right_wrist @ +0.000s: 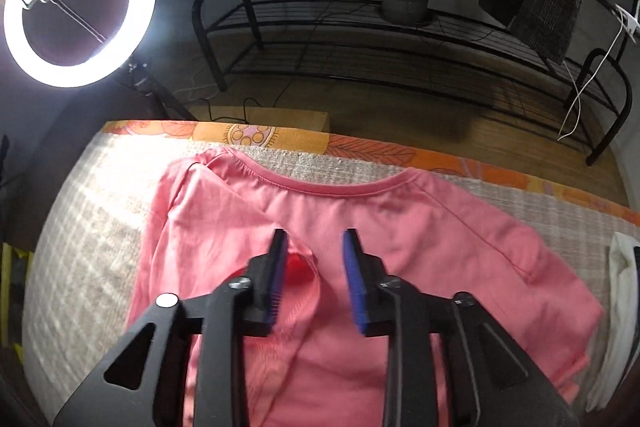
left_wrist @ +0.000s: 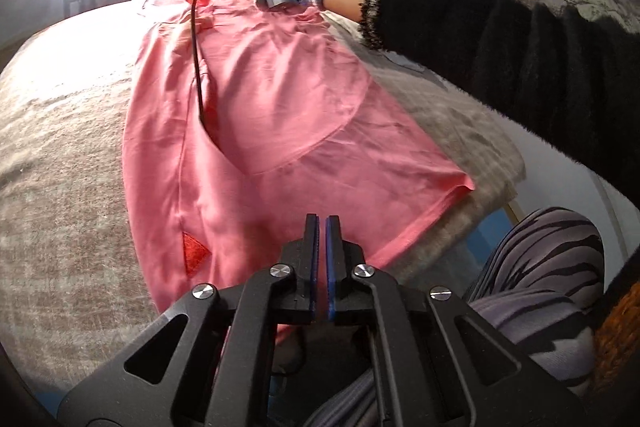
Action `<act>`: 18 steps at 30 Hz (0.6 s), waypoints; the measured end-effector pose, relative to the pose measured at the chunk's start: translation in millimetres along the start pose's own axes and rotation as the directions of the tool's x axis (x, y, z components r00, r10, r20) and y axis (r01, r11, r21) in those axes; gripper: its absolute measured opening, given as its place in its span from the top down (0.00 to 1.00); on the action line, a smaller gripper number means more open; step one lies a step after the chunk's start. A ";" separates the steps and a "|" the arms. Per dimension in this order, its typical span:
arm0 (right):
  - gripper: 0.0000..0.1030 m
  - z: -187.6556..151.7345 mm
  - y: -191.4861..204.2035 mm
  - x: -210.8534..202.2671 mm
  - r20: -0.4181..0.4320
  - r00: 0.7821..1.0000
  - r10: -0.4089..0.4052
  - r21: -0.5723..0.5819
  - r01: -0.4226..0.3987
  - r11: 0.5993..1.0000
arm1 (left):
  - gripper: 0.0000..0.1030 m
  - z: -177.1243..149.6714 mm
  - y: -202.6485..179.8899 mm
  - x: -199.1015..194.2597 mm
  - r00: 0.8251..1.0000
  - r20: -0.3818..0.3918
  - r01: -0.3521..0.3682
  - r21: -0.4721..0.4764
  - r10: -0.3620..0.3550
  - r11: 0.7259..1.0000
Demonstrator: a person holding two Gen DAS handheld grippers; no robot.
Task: Fold small clothes
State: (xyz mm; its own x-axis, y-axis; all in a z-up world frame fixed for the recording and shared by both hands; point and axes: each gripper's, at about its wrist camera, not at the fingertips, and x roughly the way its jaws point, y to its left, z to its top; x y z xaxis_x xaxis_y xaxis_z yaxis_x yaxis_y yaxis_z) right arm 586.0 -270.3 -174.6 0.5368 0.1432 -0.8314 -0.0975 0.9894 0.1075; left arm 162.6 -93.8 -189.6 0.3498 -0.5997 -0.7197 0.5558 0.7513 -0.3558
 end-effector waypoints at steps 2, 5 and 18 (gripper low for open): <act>0.69 -5.7 -4.5 -18.5 0.011 1.000 0.011 0.019 -0.011 1.000 | 0.83 -2.8 -4.9 -10.6 1.000 0.013 0.008 0.007 -0.008 1.000; 0.69 -15.7 -17.0 -53.2 0.039 0.999 0.019 0.065 -0.022 0.998 | 0.76 -10.0 -10.2 -30.2 0.999 0.041 0.007 0.021 -0.008 1.000; 0.69 -128.4 -32.5 -231.1 0.137 0.977 0.165 0.126 -0.182 0.975 | 0.76 -45.0 30.3 -103.7 0.975 0.154 -0.142 -0.134 0.162 0.981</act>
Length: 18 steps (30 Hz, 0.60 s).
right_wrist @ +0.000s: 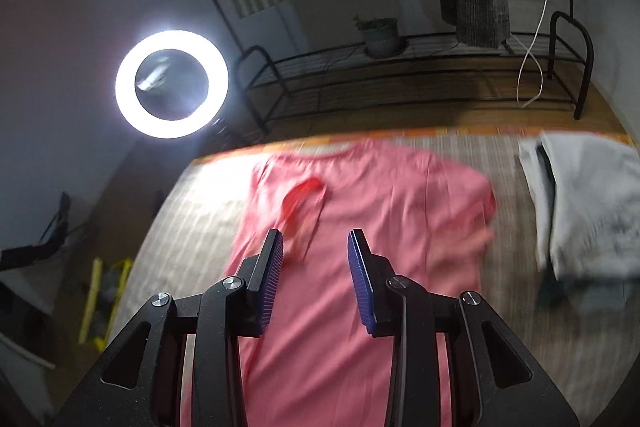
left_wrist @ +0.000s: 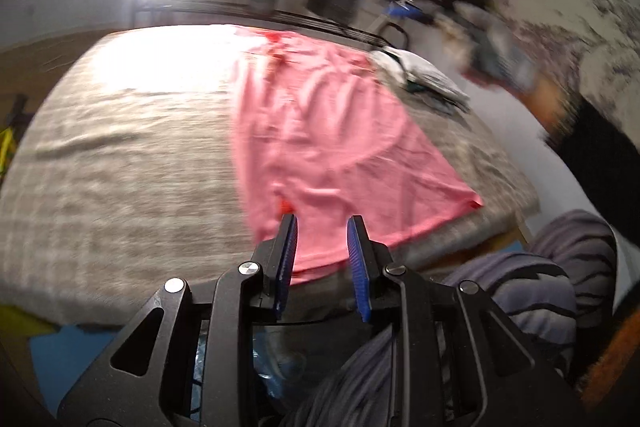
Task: Fold small clothes
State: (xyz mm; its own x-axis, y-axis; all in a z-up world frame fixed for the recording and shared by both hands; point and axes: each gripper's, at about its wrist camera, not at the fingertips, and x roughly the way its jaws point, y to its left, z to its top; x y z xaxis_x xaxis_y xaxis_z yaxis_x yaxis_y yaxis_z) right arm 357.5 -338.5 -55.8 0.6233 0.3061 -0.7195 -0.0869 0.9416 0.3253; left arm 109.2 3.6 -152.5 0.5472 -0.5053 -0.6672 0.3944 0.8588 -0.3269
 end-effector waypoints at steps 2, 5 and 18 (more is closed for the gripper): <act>0.69 -24.9 8.9 -16.0 -0.005 1.000 -0.012 -0.037 0.012 0.999 | 0.76 3.4 8.8 -6.0 0.999 0.025 -0.043 -0.008 0.043 0.999; 0.69 -61.0 17.9 -41.5 -0.004 0.999 -0.036 -0.068 0.036 0.997 | 0.76 17.1 19.5 -13.1 0.990 0.071 -0.125 0.007 0.124 0.992; 0.69 -119.3 24.6 -131.9 0.130 0.981 -0.146 -0.073 0.156 0.985 | 0.76 147.2 -3.5 -28.5 0.955 0.233 -0.216 0.125 0.183 0.968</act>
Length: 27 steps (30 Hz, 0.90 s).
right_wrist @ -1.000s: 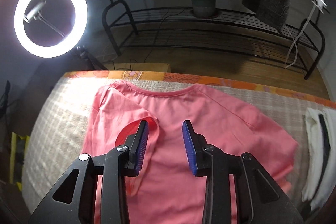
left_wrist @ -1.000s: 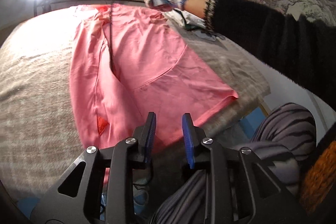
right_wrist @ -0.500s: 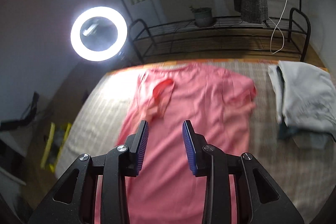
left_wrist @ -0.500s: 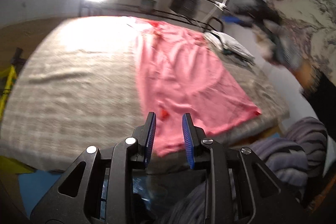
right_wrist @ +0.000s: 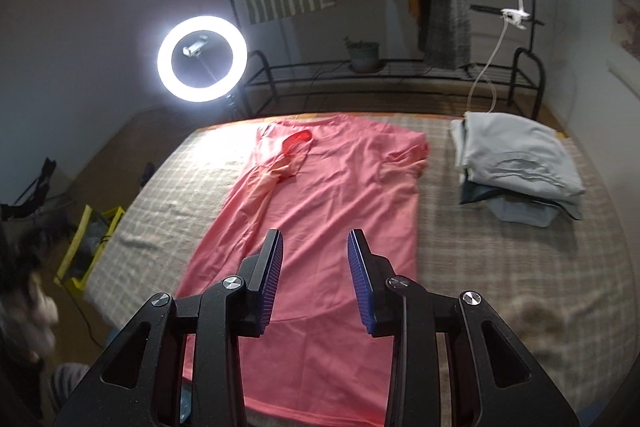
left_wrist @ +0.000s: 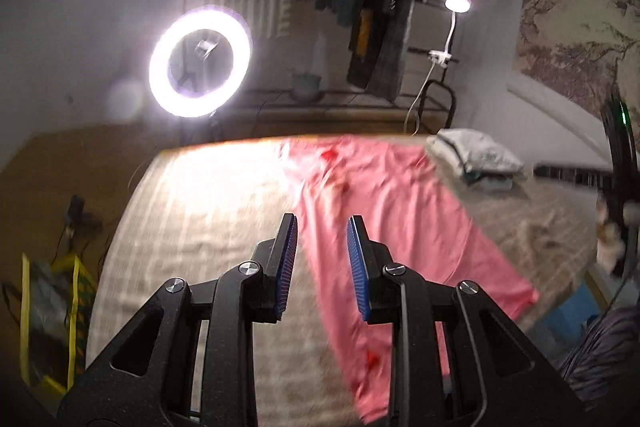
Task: Fold small clothes
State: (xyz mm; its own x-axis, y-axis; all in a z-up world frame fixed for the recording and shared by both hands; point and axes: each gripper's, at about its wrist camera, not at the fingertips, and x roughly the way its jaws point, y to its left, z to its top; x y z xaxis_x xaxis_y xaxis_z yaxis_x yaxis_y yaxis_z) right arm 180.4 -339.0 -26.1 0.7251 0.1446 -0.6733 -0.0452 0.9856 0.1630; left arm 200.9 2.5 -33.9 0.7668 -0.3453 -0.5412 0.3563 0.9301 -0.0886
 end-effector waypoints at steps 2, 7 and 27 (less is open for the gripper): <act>0.69 -4.1 -6.1 -5.4 0.011 1.000 -0.004 0.016 0.004 1.000 | 0.76 13.8 -12.1 5.7 1.000 0.006 0.015 0.005 -0.015 1.000; 0.69 -18.4 -34.1 -15.7 0.023 0.999 -0.023 0.081 0.021 0.996 | 0.76 15.2 -71.4 35.4 0.993 -0.025 0.115 0.050 -0.114 0.992; 0.69 -76.4 -155.2 -4.2 -0.055 0.995 -0.077 0.334 0.091 0.938 | 0.63 -148.4 -306.7 163.3 0.841 -0.436 0.462 0.268 -0.322 0.845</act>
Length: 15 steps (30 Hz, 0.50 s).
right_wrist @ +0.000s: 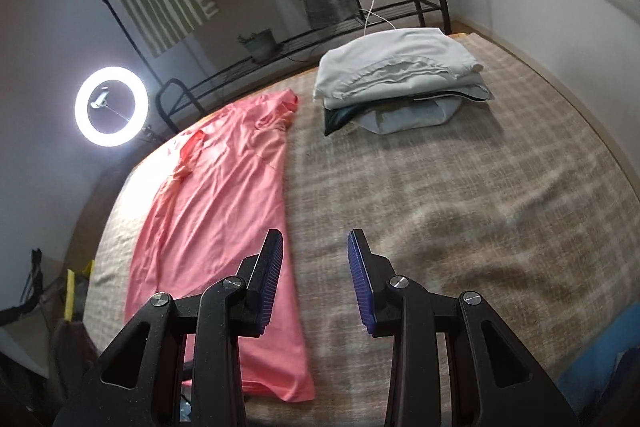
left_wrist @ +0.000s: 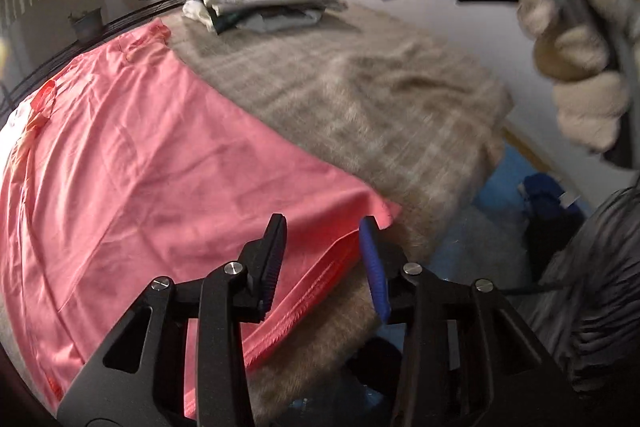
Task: Fold small clothes
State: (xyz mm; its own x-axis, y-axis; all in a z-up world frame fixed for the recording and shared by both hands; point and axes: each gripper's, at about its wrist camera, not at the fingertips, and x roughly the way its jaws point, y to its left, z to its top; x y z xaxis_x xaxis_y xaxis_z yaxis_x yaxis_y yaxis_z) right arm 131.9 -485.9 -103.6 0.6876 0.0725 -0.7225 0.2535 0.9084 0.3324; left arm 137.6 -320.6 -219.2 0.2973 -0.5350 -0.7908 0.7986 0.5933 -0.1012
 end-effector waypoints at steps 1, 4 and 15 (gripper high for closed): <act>0.69 -0.5 -1.6 1.0 -0.003 1.000 -0.001 -0.001 0.001 1.000 | 0.63 -2.5 1.7 4.3 1.000 -0.013 0.011 -0.007 -0.011 1.000; 0.69 -1.3 -6.1 1.5 -0.006 1.000 -0.005 -0.004 0.005 1.000 | 0.63 -12.1 0.5 12.7 0.991 -0.071 0.113 -0.056 -0.117 0.992; 0.69 19.9 -18.8 12.7 -0.016 0.996 0.085 -0.003 -0.085 0.996 | 0.41 -3.7 -13.8 1.0 0.999 0.031 0.019 -0.051 -0.018 0.998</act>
State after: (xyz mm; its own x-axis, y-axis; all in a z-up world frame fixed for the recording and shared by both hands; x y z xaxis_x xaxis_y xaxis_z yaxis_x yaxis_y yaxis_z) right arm 149.4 -510.2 -107.0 0.6955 0.1564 -0.7014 0.1919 0.9002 0.3910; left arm 124.9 -327.1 -220.8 0.2988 -0.5637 -0.7700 0.7762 0.6129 -0.1475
